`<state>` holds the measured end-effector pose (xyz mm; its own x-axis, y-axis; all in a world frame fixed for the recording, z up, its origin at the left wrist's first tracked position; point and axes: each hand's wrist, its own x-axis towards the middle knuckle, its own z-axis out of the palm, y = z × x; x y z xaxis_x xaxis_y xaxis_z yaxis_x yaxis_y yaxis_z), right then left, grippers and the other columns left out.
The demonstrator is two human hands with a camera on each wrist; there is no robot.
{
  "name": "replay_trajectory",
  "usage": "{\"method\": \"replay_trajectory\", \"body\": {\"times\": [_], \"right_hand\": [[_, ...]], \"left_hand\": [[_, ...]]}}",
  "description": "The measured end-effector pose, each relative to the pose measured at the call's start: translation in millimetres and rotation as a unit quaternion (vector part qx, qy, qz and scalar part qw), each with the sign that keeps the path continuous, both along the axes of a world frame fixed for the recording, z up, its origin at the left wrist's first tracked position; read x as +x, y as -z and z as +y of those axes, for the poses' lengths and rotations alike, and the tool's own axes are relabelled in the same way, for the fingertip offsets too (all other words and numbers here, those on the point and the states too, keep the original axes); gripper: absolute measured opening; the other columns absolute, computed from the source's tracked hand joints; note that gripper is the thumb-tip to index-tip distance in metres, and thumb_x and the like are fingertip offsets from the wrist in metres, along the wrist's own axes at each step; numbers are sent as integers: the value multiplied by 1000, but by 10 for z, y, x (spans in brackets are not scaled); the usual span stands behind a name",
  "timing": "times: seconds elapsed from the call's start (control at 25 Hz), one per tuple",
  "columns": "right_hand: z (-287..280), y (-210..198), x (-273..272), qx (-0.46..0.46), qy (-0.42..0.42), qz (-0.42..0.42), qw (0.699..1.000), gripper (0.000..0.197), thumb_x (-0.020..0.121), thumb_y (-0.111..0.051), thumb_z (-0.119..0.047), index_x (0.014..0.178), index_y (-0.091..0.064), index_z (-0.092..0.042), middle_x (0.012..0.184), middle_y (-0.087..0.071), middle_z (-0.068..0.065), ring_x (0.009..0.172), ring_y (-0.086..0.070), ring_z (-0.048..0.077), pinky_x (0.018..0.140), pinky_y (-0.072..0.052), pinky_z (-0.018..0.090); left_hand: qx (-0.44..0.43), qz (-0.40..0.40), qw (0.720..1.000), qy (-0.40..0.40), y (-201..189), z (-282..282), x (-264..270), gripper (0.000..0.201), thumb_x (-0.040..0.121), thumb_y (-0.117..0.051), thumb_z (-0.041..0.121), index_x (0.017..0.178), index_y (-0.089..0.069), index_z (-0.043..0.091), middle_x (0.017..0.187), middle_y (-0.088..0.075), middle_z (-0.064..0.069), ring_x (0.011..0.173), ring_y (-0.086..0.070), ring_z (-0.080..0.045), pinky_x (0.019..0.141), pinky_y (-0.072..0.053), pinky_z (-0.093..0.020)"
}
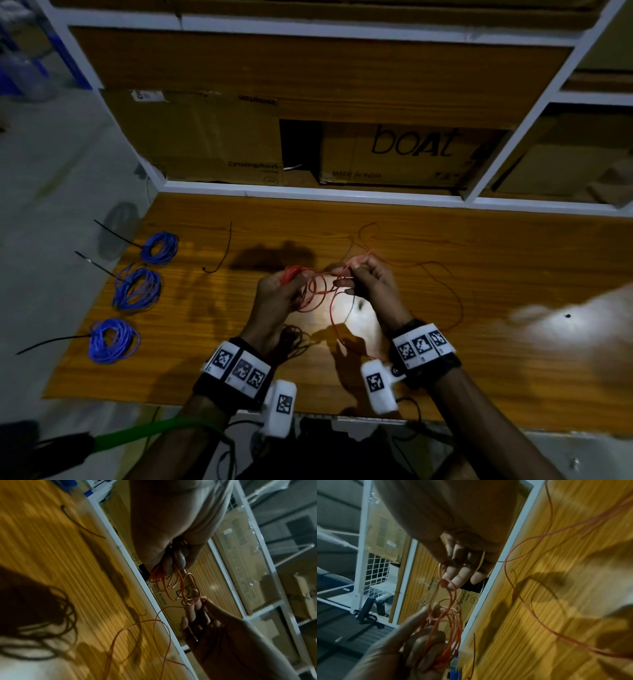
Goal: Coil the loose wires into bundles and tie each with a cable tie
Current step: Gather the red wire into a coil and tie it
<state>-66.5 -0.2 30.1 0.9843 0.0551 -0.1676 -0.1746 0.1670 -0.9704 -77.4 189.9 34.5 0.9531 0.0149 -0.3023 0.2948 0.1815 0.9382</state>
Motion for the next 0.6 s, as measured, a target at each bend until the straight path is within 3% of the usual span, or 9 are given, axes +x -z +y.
{"method": "replay_trajectory", "body": {"times": [0.08, 0.16, 0.24, 0.36, 0.52, 0.6], "right_hand": [[-19, -39, 10, 30, 5, 13, 999, 12, 104, -47, -16, 103, -57, -9, 89, -76, 3, 83, -71, 18, 75, -54, 34], [-30, -50, 14, 22, -1, 15, 1000, 12, 105, -46, -17, 104, -57, -11, 89, -76, 1, 82, -70, 16, 72, -53, 33], [-41, -54, 20, -8, -3, 1, 1000, 13, 105, -46, -19, 105, -57, -12, 91, -76, 0, 83, -70, 15, 71, -53, 31], [-32, -35, 36, -37, -2, -20, 999, 17, 105, -46, -22, 108, -57, -10, 93, -75, -3, 85, -70, 13, 70, -52, 30], [7, -2, 56, -46, -8, -43, 998, 15, 104, -48, -20, 106, -58, -8, 88, -72, -5, 81, -67, 10, 64, -53, 29], [-2, 25, 62, -63, -6, -54, 997, 15, 103, -52, -19, 102, -61, -7, 90, -72, -3, 84, -67, 12, 66, -53, 31]], "left_hand": [[-39, 19, 999, -24, -2, -10, 28, 21, 91, -69, 14, 106, -70, -1, 60, -64, 3, 49, -55, -7, 47, -43, -18], [-32, 14, 999, -13, 28, 2, 36, 24, 88, -73, 16, 107, -70, 1, 67, -69, 1, 60, -62, -12, 56, -48, -23], [-2, -8, 1000, 15, 65, 24, 27, 28, 82, -79, 18, 106, -71, 6, 85, -75, -7, 78, -70, -23, 69, -54, -33], [43, -38, 998, 36, 65, 27, 13, 22, 81, -81, 19, 100, -73, 12, 96, -76, -11, 90, -71, -26, 77, -56, -39], [85, -64, 993, 44, 37, 0, -19, 10, 88, -75, 18, 95, -73, 11, 81, -75, -1, 74, -68, -9, 63, -51, -22], [79, -51, 995, 32, 40, -13, -23, 11, 89, -74, 19, 96, -73, 12, 84, -75, -1, 75, -69, -10, 64, -51, -24]]}}
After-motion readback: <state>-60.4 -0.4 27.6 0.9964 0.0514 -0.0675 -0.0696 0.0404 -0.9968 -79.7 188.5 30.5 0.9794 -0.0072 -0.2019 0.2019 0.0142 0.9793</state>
